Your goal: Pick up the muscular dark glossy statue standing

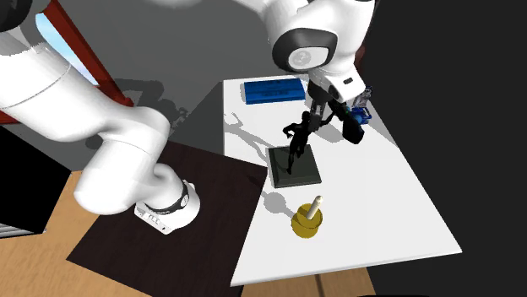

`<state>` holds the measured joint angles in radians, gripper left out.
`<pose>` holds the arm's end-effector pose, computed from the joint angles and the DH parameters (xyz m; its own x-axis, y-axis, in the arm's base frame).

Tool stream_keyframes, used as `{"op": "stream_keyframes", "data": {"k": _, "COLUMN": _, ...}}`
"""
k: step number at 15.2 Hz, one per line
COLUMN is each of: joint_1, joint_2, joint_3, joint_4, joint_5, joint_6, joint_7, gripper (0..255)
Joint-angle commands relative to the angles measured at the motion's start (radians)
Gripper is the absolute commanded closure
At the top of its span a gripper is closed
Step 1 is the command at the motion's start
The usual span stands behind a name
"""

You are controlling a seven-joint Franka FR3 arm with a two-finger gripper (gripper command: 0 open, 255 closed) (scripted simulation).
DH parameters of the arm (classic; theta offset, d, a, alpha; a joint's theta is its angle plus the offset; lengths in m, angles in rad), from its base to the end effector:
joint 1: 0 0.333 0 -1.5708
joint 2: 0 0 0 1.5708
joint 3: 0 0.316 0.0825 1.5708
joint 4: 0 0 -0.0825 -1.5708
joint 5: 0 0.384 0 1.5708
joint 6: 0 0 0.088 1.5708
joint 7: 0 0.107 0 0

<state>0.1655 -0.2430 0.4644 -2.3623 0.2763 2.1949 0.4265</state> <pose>0.3750 0.2898 0.4175 0.9992 0.0392 -0.0067 0.0380 -0.9903 -0.1333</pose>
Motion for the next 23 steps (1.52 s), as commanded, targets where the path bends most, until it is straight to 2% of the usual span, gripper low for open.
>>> {"op": "stream_keyframes", "data": {"k": 1, "joint_1": 0.002, "joint_2": 0.038, "joint_3": 0.015, "joint_4": 0.002, "joint_5": -0.004, "joint_6": 0.043, "joint_7": 0.017, "gripper": 0}}
{"op": "stream_keyframes", "data": {"k": 9, "joint_1": 0.002, "joint_2": 0.092, "joint_3": 0.028, "joint_4": -0.043, "joint_5": -0.014, "joint_6": 0.14, "joint_7": 0.019, "gripper": 0}}
{"op": "stream_keyframes", "data": {"k": 10, "joint_1": 0.003, "joint_2": 0.091, "joint_3": 0.029, "joint_4": -0.045, "joint_5": -0.013, "joint_6": 0.141, "joint_7": 0.019, "gripper": 255}}
{"op": "stream_keyframes", "data": {"k": 19, "joint_1": 0.002, "joint_2": 0.092, "joint_3": 0.028, "joint_4": -0.043, "joint_5": -0.014, "joint_6": 0.14, "joint_7": 0.019, "gripper": 255}}
{"op": "stream_keyframes", "data": {"k": 23, "joint_1": 0.002, "joint_2": 0.058, "joint_3": 0.02, "joint_4": -0.017, "joint_5": -0.007, "joint_6": 0.081, "joint_7": 0.017, "gripper": 255}}
